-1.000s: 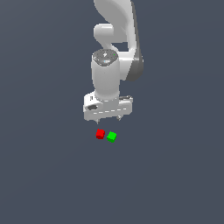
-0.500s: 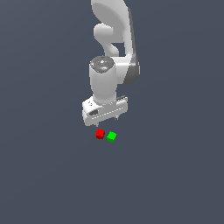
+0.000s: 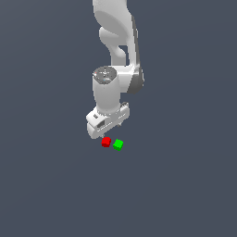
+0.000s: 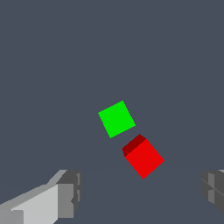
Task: Stack the red cube on top of the green cube.
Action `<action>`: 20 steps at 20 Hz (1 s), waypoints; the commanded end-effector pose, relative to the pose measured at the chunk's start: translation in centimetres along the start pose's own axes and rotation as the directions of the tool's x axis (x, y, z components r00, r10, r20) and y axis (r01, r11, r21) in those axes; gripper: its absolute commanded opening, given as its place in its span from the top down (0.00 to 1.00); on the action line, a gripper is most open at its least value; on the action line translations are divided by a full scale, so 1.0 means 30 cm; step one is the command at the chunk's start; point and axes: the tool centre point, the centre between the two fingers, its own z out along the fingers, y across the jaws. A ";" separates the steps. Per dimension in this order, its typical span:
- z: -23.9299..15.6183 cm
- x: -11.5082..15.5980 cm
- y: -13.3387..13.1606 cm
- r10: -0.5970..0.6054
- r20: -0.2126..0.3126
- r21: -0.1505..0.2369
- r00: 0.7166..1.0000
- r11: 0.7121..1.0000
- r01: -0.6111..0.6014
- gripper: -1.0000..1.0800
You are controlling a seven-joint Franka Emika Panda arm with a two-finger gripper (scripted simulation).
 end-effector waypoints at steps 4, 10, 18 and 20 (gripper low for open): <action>0.042 -0.018 0.013 -0.145 0.004 0.004 0.989 0.989 0.145 0.04; 0.088 -0.035 0.032 -0.301 0.009 0.009 0.954 0.954 0.301 0.04; 0.149 -0.053 0.060 -0.492 0.014 0.017 0.871 0.871 0.492 0.04; 0.161 -0.056 0.066 -0.528 0.015 0.018 0.849 0.849 0.528 0.04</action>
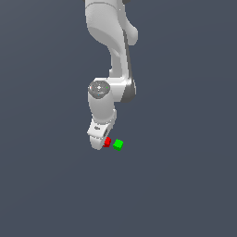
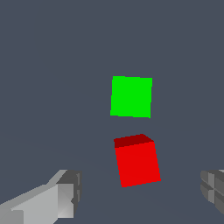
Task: Stack the red cube on top of the green cube.
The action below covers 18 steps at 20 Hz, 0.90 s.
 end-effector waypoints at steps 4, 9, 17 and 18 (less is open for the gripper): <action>0.029 -0.012 0.011 -0.103 0.004 0.002 0.995 0.995 0.103 0.04; 0.045 -0.018 0.017 -0.156 0.006 0.004 0.988 0.988 0.156 0.04; 0.054 -0.020 0.019 -0.168 0.007 0.004 0.986 0.986 0.168 0.04; 0.060 -0.021 0.019 -0.168 0.007 0.004 0.986 0.986 0.168 0.04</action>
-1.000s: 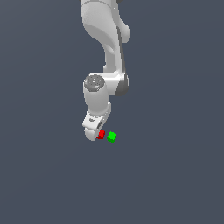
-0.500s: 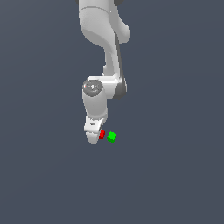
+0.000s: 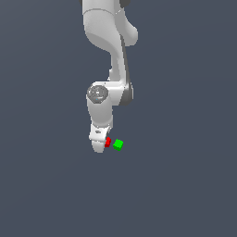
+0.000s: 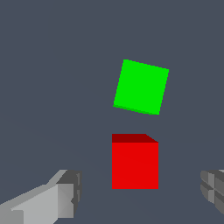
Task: Stack the red cube on top of the green cube.
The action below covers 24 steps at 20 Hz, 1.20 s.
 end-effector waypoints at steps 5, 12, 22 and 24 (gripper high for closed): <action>0.074 0.001 -0.003 -0.003 0.000 0.001 1.000 1.000 0.003 0.04; 0.160 0.000 -0.002 -0.005 0.001 0.001 1.000 1.000 0.005 0.04; 0.164 0.000 0.000 -0.005 0.001 0.001 1.000 1.000 0.005 1.00; 0.164 0.000 0.000 -0.005 0.001 0.001 1.000 1.000 0.005 1.00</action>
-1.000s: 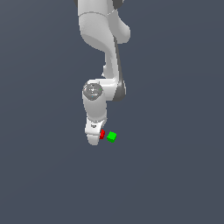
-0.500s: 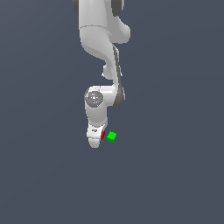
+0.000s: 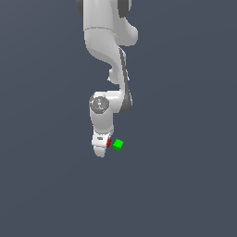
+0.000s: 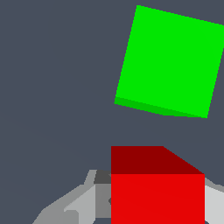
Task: Stack the red cube on top of the green cube.
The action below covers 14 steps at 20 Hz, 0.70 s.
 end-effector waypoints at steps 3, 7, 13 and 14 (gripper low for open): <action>-0.004 0.000 0.000 0.000 0.000 0.000 1.000 1.000 0.000 1.00; -0.035 0.000 -0.002 0.000 0.000 0.000 1.000 1.000 0.000 1.00; -0.146 0.000 -0.005 -0.001 0.000 0.000 1.000 1.000 0.001 1.00; -0.172 0.000 -0.005 -0.001 0.000 0.000 1.000 1.000 0.001 1.00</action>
